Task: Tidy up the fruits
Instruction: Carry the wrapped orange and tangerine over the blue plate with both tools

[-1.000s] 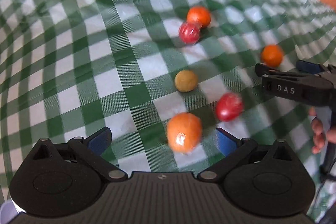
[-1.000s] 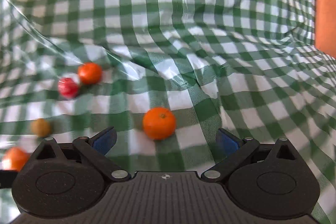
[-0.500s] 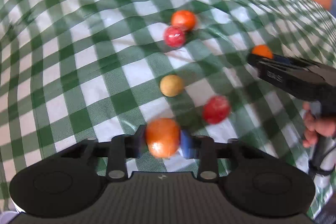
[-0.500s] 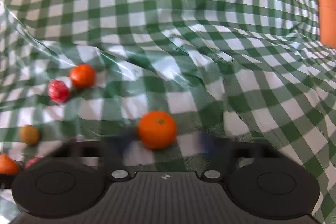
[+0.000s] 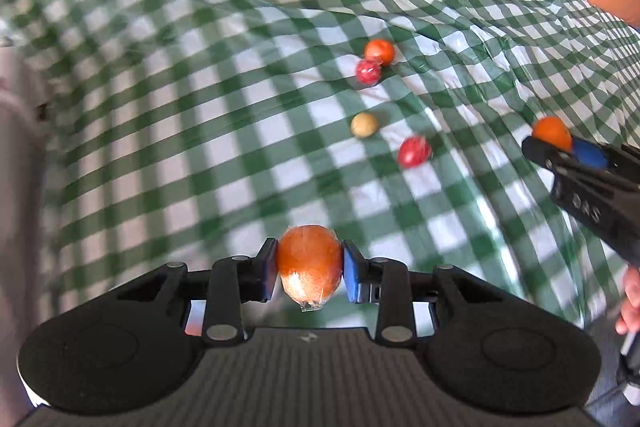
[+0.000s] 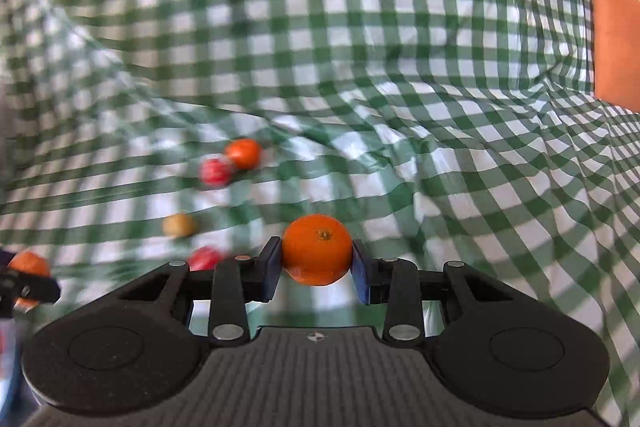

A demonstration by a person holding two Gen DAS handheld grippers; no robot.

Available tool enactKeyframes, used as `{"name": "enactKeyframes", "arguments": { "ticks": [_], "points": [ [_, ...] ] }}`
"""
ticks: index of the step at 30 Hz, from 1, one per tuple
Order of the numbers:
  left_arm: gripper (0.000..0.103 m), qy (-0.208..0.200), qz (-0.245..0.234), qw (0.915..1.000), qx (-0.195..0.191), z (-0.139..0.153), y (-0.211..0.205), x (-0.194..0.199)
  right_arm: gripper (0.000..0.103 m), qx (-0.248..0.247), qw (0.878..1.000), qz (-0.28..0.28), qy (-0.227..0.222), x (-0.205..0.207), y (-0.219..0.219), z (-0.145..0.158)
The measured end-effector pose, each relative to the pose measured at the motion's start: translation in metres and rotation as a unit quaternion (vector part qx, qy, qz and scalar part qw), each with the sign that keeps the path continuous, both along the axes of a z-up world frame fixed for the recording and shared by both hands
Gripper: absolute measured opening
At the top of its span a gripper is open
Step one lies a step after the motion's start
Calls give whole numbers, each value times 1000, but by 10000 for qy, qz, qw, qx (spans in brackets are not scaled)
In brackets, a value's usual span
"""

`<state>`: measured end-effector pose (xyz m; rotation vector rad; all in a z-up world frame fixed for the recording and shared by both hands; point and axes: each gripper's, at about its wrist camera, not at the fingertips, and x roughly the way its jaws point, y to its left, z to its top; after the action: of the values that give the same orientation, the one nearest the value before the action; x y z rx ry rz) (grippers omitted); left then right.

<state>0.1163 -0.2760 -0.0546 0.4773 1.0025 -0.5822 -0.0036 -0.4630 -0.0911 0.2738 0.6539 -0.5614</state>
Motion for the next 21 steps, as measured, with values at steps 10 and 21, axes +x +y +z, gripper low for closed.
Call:
{"name": "enactKeyframes", "arguments": {
  "ticks": [10,21],
  "points": [
    [37,-201,432,9988,-70,67,128,-74,38,235,9933,1080,-351,-67,142,64],
    [37,-503,845,9950,-185,95,227,-122,38,190,9737,2210,-523,-97,262,106]
  ]
}}
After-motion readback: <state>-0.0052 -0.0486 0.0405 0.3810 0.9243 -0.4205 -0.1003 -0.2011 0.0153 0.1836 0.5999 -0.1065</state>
